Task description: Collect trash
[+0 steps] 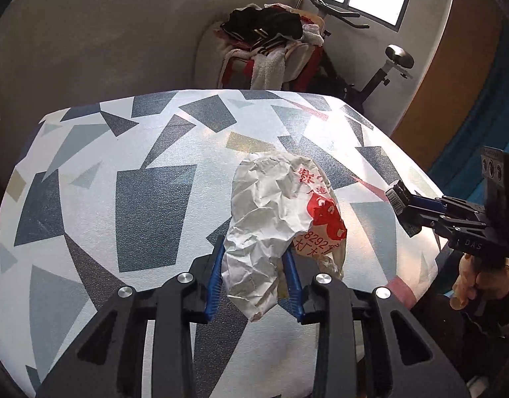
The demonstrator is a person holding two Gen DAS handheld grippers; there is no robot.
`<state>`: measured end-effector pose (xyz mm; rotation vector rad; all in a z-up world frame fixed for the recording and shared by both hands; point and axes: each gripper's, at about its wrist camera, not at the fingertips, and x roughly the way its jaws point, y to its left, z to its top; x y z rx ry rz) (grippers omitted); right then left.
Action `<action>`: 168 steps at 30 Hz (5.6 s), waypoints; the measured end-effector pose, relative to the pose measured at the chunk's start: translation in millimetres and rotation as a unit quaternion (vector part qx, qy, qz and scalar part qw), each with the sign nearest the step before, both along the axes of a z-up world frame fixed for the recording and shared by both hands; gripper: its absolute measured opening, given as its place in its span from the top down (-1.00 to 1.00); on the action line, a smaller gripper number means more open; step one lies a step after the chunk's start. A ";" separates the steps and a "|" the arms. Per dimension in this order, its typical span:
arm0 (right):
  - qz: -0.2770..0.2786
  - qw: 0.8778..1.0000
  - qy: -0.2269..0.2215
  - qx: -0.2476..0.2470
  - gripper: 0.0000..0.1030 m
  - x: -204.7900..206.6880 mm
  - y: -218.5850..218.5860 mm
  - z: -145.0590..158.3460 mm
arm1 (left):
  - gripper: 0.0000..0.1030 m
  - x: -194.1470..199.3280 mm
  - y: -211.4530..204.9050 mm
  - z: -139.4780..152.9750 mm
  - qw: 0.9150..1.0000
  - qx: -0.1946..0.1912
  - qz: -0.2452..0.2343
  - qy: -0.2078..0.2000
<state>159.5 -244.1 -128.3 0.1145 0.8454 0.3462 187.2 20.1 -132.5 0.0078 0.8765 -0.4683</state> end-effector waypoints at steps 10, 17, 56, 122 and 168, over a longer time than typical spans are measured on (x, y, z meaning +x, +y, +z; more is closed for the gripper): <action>0.008 1.000 -0.017 0.008 0.23 -72.3 -6.3 4.4 | 0.36 -105.6 -12.3 0.3 1.000 0.001 -0.012 -0.009; 0.015 0.999 -0.030 0.012 0.23 -104.1 -7.7 9.0 | 0.36 -151.9 -13.5 -6.5 1.000 -0.017 -0.011 -0.001; 0.116 0.992 0.040 -0.043 0.20 -170.5 59.0 -74.9 | -0.89 -214.1 8.5 -5.6 0.993 0.021 0.105 -0.042; -0.022 0.989 -0.141 -0.048 -0.89 -142.7 5.8 143.1 | -0.89 -192.3 -15.7 156.9 0.970 0.055 0.135 -0.194; -0.017 0.988 -0.140 -0.057 -0.89 -141.0 11.1 139.9 | -0.89 -185.6 -8.9 146.1 0.971 0.068 0.147 -0.175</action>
